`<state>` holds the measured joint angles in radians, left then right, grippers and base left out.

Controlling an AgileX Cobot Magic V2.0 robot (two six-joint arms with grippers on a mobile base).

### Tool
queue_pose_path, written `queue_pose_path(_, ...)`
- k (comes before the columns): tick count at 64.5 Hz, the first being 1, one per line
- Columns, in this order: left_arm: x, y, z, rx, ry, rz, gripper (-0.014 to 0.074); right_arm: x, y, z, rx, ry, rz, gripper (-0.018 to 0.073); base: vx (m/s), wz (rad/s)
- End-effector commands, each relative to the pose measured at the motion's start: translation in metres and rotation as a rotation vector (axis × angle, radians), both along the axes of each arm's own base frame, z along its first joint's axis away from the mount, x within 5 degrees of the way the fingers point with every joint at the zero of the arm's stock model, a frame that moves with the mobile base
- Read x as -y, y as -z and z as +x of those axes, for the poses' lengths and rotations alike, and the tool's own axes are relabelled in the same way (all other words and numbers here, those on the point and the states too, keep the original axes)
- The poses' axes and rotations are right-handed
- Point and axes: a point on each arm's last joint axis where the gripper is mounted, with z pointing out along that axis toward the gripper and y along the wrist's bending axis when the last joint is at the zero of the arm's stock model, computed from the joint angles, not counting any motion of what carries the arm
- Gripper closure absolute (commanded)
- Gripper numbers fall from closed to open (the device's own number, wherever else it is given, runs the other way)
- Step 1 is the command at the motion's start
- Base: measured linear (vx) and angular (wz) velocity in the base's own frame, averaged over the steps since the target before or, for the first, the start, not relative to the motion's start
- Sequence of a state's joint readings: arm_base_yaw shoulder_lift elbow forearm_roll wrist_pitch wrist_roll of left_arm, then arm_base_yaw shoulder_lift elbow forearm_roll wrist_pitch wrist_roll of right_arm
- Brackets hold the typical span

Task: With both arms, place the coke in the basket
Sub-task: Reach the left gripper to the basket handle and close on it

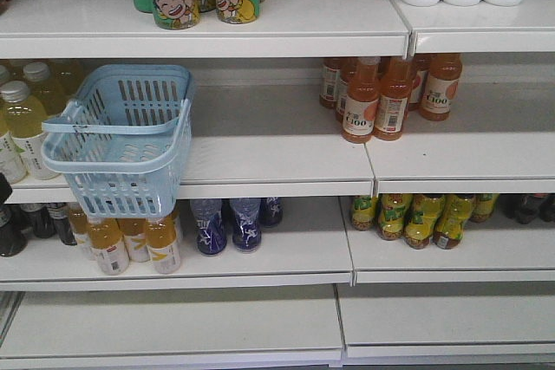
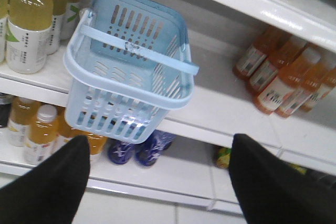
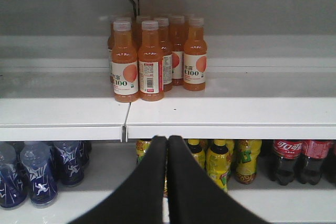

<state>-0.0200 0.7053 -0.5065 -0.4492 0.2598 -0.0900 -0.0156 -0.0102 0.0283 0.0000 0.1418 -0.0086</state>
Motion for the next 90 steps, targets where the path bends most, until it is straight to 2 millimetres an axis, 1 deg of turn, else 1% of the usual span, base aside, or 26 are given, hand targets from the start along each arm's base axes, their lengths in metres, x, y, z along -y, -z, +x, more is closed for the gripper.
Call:
queue_pose_path(1,-0.004,-0.018,0.014,0.123,-0.102,-0.188,0.0058,0.000,-0.005,-0.001,0.086,0.006,-0.014,0.0568,0.00,0.00)
queue_pose_path(10,-0.010,-0.013,0.031,0.113,-0.253,-0.475,0.0058,0.000,-0.005,-0.001,0.086,0.006,-0.014,0.0568,0.00,0.00)
queue_pose_path(15,-0.012,-0.007,0.040,0.082,-0.317,-0.587,0.0058,0.000,-0.005,-0.001,0.086,0.006,-0.014,0.0568,0.00,0.00)
queue_pose_path(21,-0.011,-0.002,0.053,0.024,-0.346,-0.661,0.0058,0.000,-0.005,-0.001,0.086,0.006,-0.014,0.0568,0.00,0.00)
queue_pose_path(28,-0.006,-0.003,0.072,-0.037,-0.330,-0.704,0.0058,0.000,-0.005,-0.001,0.086,0.006,-0.014,0.0568,0.00,0.00)
queue_pose_path(34,-0.001,-0.005,0.094,-0.088,-0.313,-0.745,0.0058,0.000,-0.005,-0.001,0.086,0.006,-0.014,0.0568,0.00,0.00)
queue_pose_path(38,0.001,-0.004,0.104,-0.120,-0.311,-0.786,0.0058,0.000,-0.005,-0.001,0.086,0.006,-0.014,0.0568,0.00,0.00)
queue_pose_path(49,0.009,0.011,0.134,-0.240,-0.330,-0.945,0.0064,0.000,-0.005,-0.001,0.086,0.006,-0.014,0.0568,0.00,0.00)
queue_pose_path(58,0.012,0.026,0.152,-0.308,-0.363,-1.023,0.0091,0.000,-0.005,-0.001,0.086,0.006,-0.014,0.0568,0.00,0.00)
queue_pose_path(66,0.015,0.031,0.164,-0.344,-0.354,-1.054,0.0125,0.000,-0.005,-0.001,0.086,0.006,-0.014,0.0568,0.00,0.00)
queue_pose_path(79,0.017,0.025,0.183,-0.338,-0.330,-1.068,0.0174,0.000,-0.005,-0.001,0.086,0.006,-0.014,0.0568,0.00,0.00)
queue_pose_path(90,0.012,0.019,0.193,-0.285,-0.363,-1.058,0.0179,0.000,-0.005,-0.001,0.086,0.006,-0.014,0.0568,0.00,0.00)
